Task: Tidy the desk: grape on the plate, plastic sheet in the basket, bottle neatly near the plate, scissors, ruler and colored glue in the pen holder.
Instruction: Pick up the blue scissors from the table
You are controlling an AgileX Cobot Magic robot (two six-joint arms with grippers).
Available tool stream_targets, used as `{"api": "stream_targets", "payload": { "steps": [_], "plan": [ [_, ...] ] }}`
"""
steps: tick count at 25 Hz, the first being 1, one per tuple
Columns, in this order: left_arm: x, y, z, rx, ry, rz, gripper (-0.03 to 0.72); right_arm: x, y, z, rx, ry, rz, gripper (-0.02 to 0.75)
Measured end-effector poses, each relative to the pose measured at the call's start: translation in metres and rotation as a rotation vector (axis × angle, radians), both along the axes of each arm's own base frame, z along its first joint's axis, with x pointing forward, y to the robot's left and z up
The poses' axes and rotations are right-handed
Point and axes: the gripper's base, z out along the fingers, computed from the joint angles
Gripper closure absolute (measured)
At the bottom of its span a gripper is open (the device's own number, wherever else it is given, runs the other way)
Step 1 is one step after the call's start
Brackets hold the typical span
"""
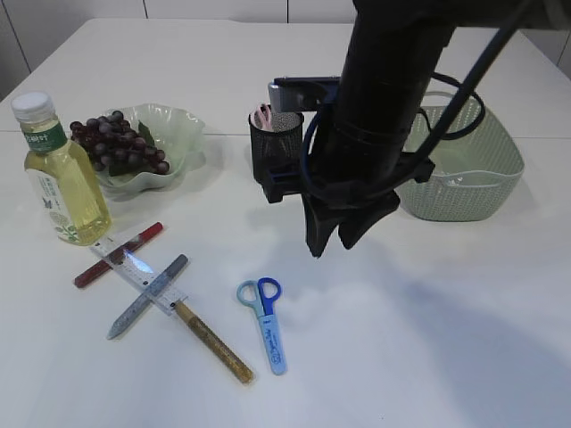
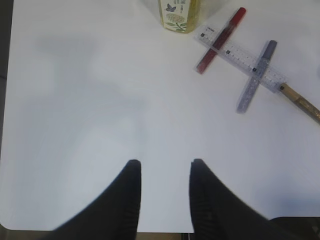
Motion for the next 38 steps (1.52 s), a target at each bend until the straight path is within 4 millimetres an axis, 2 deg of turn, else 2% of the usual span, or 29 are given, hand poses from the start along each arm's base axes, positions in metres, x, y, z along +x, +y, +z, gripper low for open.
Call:
{"api": "stream_targets", "payload": {
  "steps": [3, 10, 14, 20, 29, 38],
  "plan": [
    [0.0, -0.001, 0.0, -0.006, 0.002, -0.001, 0.446, -0.007, -0.001, -0.006, 0.011, 0.042, -0.007, 0.435],
    [0.0, -0.002, 0.0, -0.02, 0.005, -0.004, 0.446, -0.006, -0.001, -0.008, 0.008, 0.036, -0.009, 0.435],
    [-0.001, -0.002, 0.0, -0.021, 0.008, -0.004, 0.446, -0.01, 0.007, -0.013, -0.052, 0.023, -0.051, 0.435],
    [-0.001, -0.002, 0.0, -0.024, 0.008, -0.005, 0.446, -0.022, 0.036, -0.043, -0.134, 0.063, -0.045, 0.443],
    [-0.001, -0.002, 0.0, -0.022, 0.008, -0.004, 0.446, -0.016, 0.043, -0.078, -0.173, 0.132, -0.097, 0.446],
    [-0.001, -0.002, 0.0, -0.022, 0.008, -0.004, 0.446, -0.016, 0.063, -0.095, -0.118, 0.081, -0.092, 0.447]
  ]
}}
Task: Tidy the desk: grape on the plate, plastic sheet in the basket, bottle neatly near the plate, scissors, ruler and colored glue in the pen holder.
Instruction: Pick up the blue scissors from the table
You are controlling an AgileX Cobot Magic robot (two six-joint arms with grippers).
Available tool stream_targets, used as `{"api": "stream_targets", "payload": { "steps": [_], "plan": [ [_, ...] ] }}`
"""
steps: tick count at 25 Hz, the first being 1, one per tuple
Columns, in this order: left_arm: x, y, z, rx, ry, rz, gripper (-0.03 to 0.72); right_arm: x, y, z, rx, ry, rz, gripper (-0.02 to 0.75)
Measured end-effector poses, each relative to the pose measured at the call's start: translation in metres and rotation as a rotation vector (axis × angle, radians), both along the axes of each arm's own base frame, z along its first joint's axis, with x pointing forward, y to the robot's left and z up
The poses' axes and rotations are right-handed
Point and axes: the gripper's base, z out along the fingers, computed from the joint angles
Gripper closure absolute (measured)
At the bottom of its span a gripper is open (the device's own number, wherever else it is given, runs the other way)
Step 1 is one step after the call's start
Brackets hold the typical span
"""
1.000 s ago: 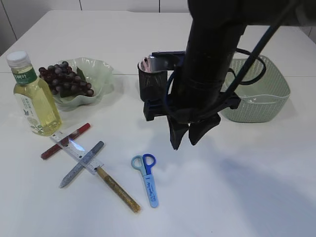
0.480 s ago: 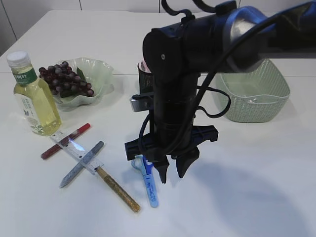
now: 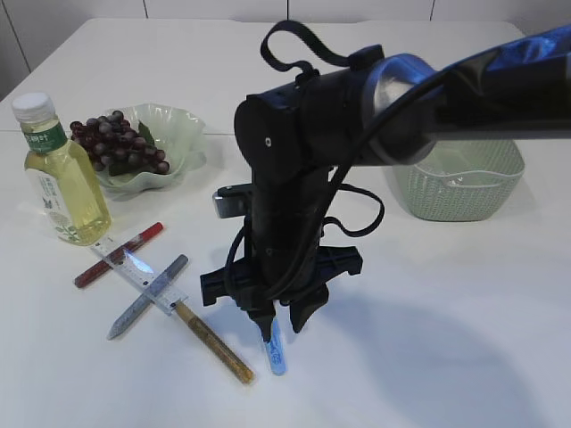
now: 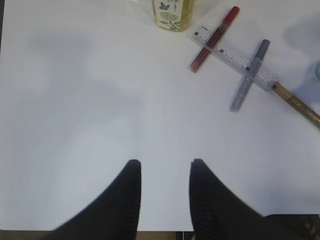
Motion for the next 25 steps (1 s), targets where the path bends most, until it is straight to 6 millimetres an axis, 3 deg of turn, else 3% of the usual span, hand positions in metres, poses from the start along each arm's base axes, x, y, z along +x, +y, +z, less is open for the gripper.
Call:
{"api": "stream_targets", "payload": {
  "steps": [4, 17, 25],
  "plan": [
    [0.0, 0.0, 0.0, 0.002, -0.001, 0.0, 0.446, 0.0, 0.006, -0.012, 0.003, -0.006, 0.008, 0.447],
    [0.0, 0.0, 0.0, 0.002, -0.001, 0.0, 0.446, 0.011, 0.012, -0.017, 0.017, -0.075, 0.02, 0.447],
    [0.0, 0.0, 0.0, 0.002, -0.001, 0.0, 0.446, 0.021, 0.02, -0.027, -0.04, -0.027, 0.033, 0.459]
  ]
}}
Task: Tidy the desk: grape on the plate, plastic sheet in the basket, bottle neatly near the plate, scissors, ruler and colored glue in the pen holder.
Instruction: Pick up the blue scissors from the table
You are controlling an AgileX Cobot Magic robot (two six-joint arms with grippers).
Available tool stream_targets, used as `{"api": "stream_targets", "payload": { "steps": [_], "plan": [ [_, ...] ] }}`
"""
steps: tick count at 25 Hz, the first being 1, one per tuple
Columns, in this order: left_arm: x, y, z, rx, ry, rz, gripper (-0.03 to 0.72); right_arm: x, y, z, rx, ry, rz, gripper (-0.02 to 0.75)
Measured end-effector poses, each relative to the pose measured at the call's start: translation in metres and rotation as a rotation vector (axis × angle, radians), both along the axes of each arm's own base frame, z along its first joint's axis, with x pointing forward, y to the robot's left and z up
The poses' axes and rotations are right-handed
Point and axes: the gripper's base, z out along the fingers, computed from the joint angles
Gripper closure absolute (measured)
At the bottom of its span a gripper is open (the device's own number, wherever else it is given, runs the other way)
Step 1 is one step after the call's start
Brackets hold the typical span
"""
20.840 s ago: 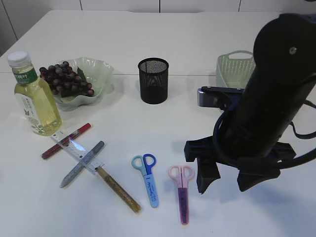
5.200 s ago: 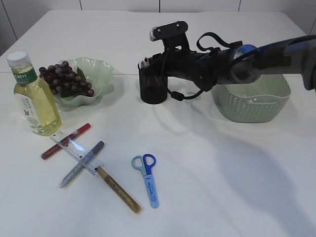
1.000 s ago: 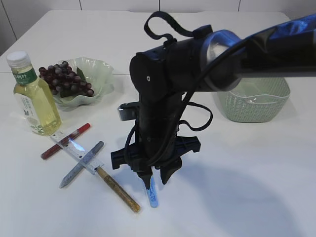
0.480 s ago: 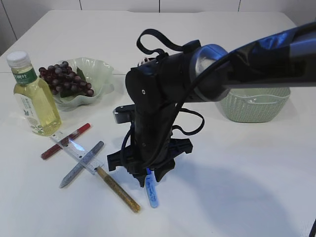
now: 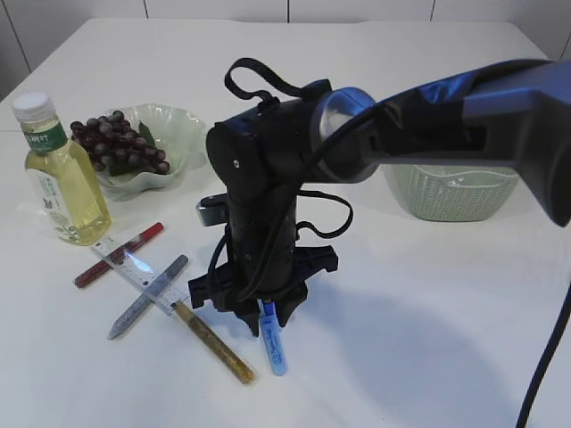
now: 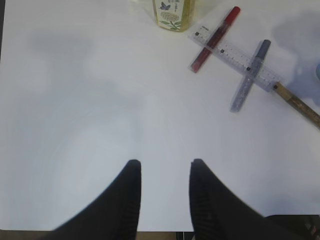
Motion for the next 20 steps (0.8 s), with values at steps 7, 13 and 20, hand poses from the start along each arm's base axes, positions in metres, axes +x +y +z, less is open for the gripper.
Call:
{"api": "stream_targets", "payload": {
  "steps": [7, 13, 20],
  "plan": [
    [0.0, 0.0, 0.0, 0.0, 0.0, 0.0, 0.446, 0.001, -0.001, -0.001, -0.015, -0.003, 0.01, 0.459],
    [0.0, 0.0, 0.0, 0.0, 0.0, 0.0, 0.446, 0.001, -0.001, -0.008, -0.027, 0.01, 0.01, 0.459],
    [0.0, 0.0, 0.0, 0.0, 0.0, 0.0, 0.446, 0.005, 0.004, -0.005, -0.01, -0.004, 0.008, 0.459]
  ]
}}
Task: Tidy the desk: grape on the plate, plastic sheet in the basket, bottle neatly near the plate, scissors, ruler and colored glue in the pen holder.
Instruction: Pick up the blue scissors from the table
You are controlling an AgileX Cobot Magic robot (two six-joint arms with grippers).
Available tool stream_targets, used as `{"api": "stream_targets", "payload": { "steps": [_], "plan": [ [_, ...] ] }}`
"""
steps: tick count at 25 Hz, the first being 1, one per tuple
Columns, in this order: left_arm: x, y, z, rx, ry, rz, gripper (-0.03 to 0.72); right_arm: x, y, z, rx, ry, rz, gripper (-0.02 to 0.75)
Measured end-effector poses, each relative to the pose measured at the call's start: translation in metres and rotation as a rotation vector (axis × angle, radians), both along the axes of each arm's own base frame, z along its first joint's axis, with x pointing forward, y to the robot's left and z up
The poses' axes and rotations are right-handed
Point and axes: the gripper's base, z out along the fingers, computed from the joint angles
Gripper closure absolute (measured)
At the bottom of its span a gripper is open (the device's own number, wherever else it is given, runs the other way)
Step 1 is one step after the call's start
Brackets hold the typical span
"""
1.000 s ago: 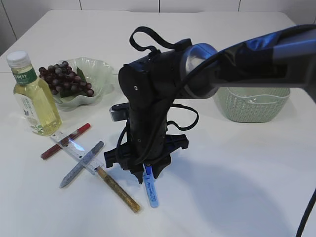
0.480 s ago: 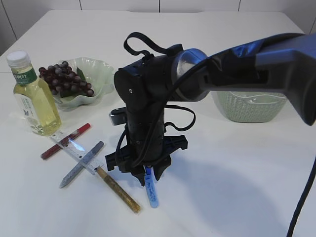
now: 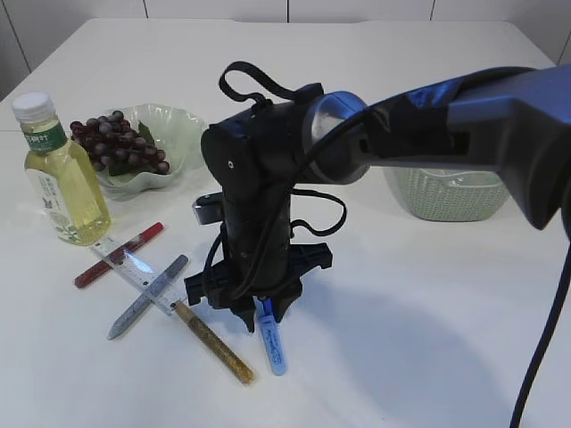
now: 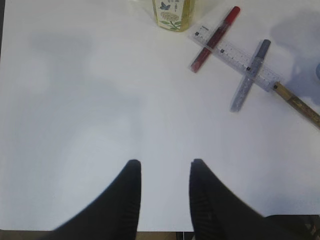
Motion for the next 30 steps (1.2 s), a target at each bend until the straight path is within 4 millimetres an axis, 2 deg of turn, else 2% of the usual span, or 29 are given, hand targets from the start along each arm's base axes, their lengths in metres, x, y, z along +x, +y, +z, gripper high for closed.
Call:
{"api": "stream_targets", "payload": {
  "steps": [5, 30],
  "plan": [
    [0.0, 0.0, 0.0, 0.0, 0.0, 0.0, 0.446, 0.0041, 0.0033, 0.0069, 0.018, -0.025, 0.002, 0.459],
    [0.0, 0.0, 0.0, 0.0, 0.0, 0.0, 0.446, 0.003, 0.0, 0.0041, -0.024, -0.008, 0.011, 0.442]
  ]
}}
